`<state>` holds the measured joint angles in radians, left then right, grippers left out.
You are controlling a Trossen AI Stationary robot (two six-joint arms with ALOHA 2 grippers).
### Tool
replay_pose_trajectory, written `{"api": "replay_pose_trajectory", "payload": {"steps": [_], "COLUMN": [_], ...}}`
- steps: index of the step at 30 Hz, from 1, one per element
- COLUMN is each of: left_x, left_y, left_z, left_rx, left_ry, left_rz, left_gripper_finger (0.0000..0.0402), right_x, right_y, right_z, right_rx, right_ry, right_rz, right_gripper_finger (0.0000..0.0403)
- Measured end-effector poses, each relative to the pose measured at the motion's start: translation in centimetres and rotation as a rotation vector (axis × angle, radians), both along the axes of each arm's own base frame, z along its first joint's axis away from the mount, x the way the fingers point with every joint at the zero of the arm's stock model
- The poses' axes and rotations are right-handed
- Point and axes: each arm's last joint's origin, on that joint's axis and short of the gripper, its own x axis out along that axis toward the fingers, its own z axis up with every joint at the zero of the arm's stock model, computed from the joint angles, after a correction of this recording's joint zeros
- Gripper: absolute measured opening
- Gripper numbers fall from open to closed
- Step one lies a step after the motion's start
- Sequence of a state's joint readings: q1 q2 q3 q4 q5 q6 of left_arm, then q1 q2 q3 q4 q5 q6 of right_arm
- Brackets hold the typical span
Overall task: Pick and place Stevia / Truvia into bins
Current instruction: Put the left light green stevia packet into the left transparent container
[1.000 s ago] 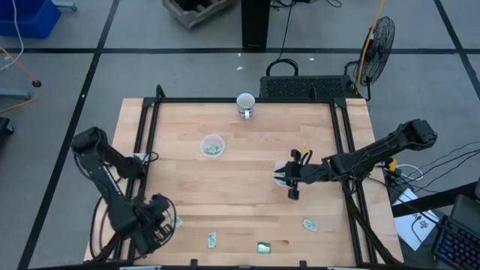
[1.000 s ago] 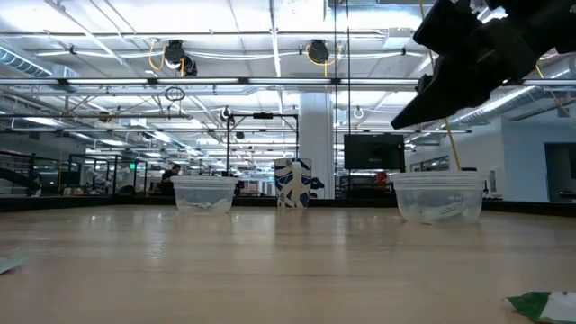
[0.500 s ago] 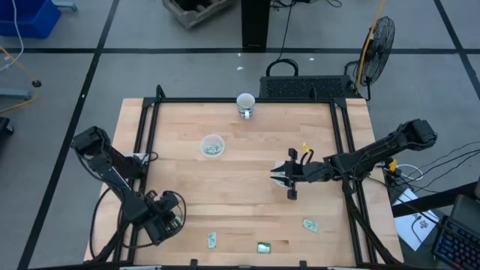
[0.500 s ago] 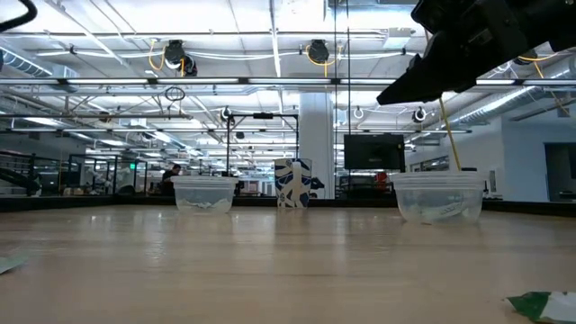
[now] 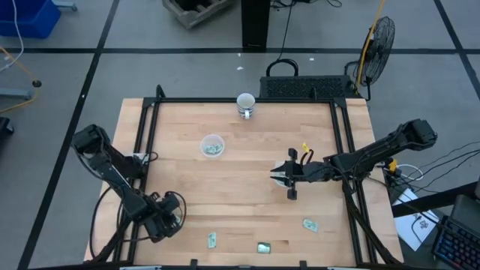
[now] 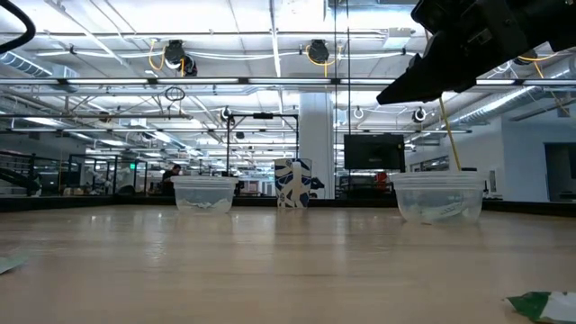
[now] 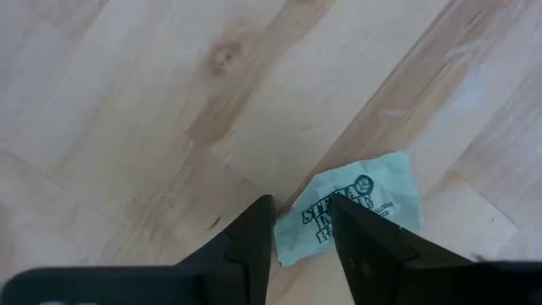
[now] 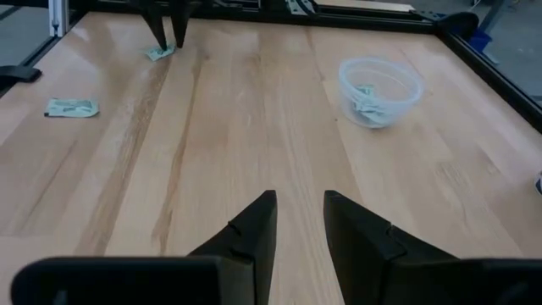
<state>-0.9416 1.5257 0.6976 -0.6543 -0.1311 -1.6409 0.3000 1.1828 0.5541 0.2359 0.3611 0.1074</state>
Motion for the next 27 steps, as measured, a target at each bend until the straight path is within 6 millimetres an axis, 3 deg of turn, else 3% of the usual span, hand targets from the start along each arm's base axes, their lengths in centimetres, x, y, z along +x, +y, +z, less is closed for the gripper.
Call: {"api": "replay_pose_trajectory", "payload": {"steps": [10, 18, 22, 27], "left_x": [0.5, 3.9, 6.4, 9.5], "left_y": [0.3, 2.7, 5.1, 8.4], "left_z": [-0.1, 0.8, 1.5, 3.1], "left_rx": [0.023, 0.187, 0.321, 0.5], "left_ry": [-0.047, -0.247, -0.332, -0.37], "left_rz": [0.025, 0.194, 0.242, 0.224], "left_gripper_finger": [0.0008, 0.0017, 0.0005, 0.0021], "right_x": [0.1, 0.4, 0.5, 0.6], "right_y": [0.0, -0.1, -0.3, -0.8], "right_z": [0.1, 0.8, 0.8, 0.8], "right_rx": [0.003, 0.015, 0.008, 0.01], "right_ry": [-0.011, -0.09, -0.09, -0.09], "right_rz": [-0.001, 0.0, -0.01, -0.032], "right_gripper_finger": [0.0096, 0.0095, 0.0094, 0.0094]}}
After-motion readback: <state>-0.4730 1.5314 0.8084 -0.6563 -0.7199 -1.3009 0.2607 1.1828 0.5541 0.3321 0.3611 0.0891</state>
